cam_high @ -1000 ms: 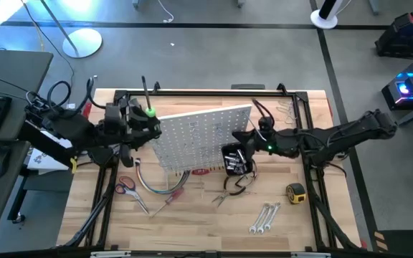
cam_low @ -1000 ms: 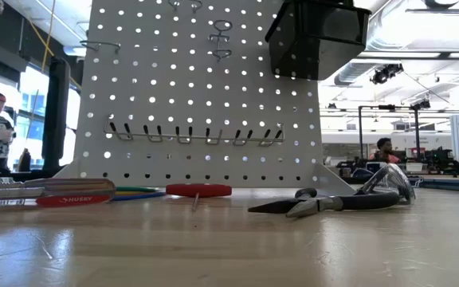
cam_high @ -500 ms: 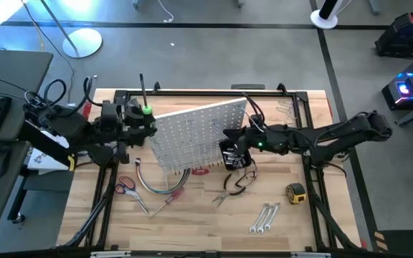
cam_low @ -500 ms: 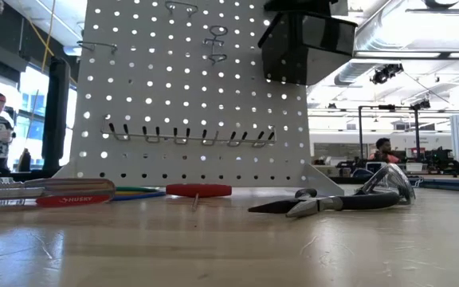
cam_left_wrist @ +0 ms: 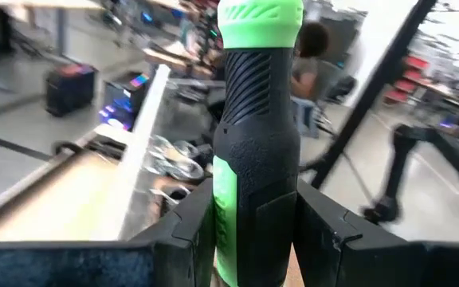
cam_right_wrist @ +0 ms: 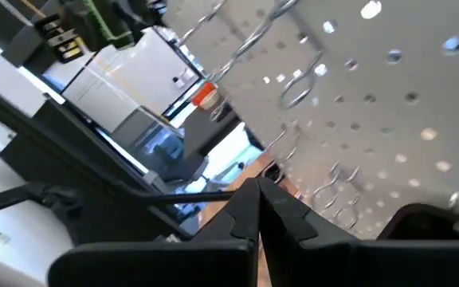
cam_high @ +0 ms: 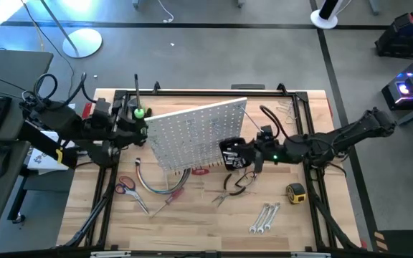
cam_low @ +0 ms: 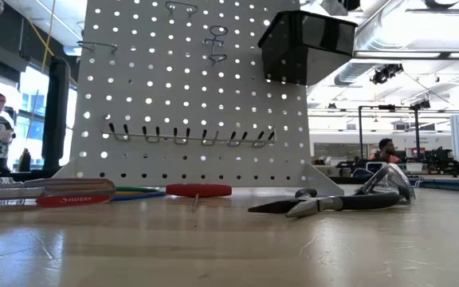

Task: Hang tools onto peg board
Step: Hang the green screwdriver on the peg board

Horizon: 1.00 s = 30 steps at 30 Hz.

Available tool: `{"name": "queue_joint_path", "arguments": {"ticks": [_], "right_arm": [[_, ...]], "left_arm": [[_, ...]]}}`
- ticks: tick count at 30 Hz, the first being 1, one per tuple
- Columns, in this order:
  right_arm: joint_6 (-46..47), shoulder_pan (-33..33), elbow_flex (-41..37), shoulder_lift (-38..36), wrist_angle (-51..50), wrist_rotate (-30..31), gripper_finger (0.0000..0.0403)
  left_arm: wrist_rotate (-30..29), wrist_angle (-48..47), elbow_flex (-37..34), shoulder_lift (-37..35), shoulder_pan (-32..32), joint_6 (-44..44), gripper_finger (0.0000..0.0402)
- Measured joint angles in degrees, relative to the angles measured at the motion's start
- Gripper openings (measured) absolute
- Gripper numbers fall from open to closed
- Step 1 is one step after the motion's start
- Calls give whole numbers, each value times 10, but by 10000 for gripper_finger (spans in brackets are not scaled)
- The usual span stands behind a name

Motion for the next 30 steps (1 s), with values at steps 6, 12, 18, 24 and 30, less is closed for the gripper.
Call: {"name": "queue_joint_path", "arguments": {"ticks": [6,12,18,24,30], "right_arm": [[0,23,0,0,22,27,0],[-65,41,2,0,156,23,0],[-119,59,17,1,181,22,0],[-65,82,17,1,133,20,0],[-46,99,17,2,125,41,0]], "left_arm": [[93,18,0,-2,0,-51,115],[187,48,0,-3,-11,-97,115],[209,25,0,-7,-24,-113,115],[243,1,0,-6,-37,-125,115],[362,-53,0,-4,-39,-267,115]]}}
